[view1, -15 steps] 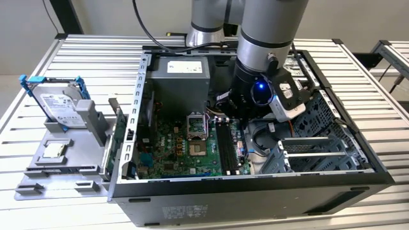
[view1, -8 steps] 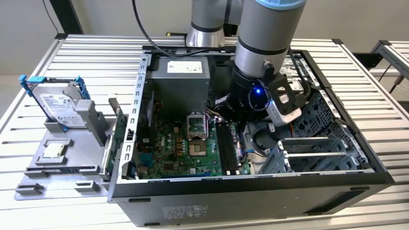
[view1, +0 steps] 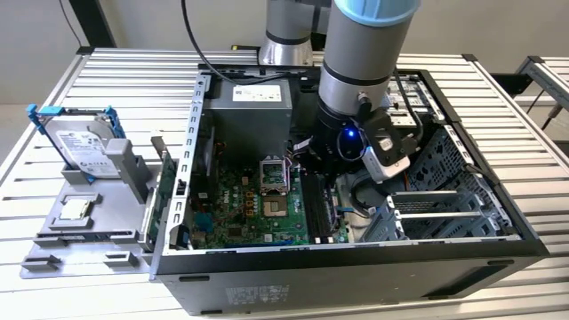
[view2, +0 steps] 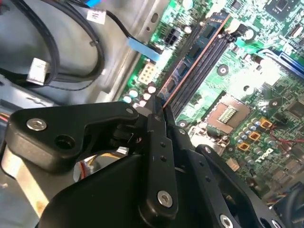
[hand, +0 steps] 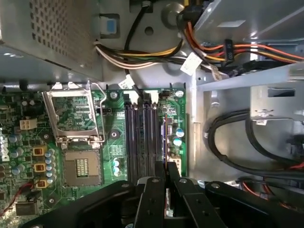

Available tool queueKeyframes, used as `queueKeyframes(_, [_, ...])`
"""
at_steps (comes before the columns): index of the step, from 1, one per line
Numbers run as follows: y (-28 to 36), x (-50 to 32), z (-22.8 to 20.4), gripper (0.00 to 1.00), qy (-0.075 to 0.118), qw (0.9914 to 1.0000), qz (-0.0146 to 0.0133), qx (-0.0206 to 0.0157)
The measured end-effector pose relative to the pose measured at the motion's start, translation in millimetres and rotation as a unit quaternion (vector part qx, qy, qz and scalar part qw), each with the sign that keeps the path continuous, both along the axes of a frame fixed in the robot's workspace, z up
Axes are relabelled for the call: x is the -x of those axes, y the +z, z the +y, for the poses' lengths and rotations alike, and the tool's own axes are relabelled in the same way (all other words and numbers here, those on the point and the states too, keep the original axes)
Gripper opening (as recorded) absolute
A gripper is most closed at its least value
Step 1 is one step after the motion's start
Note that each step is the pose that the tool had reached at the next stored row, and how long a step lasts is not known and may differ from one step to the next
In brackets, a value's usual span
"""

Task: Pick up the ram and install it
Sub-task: 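Insert the ram into the slot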

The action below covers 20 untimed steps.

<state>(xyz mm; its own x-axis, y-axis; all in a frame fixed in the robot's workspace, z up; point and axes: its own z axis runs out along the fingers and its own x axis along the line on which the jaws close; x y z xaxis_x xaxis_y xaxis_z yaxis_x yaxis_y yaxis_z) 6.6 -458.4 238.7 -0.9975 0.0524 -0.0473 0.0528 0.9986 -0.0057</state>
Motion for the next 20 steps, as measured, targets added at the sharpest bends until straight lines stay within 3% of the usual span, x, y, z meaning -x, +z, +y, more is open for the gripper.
queueKeyframes(6, [-10.8,1.9,0.4,0.0,0.005,0.99999,0.0,0.0])
queueKeyframes(11, [-12.1,2.0,0.7,0.0,0.01,0.99995,0.0,0.0])
queueKeyframes(14, [-14.4,1.4,5.8,0.0,0.01,0.99995,0.0,0.0012])
queueKeyframes(20, [-19.2,1.4,5.8,0.0,0.011,0.99994,0.0004,0.0018])
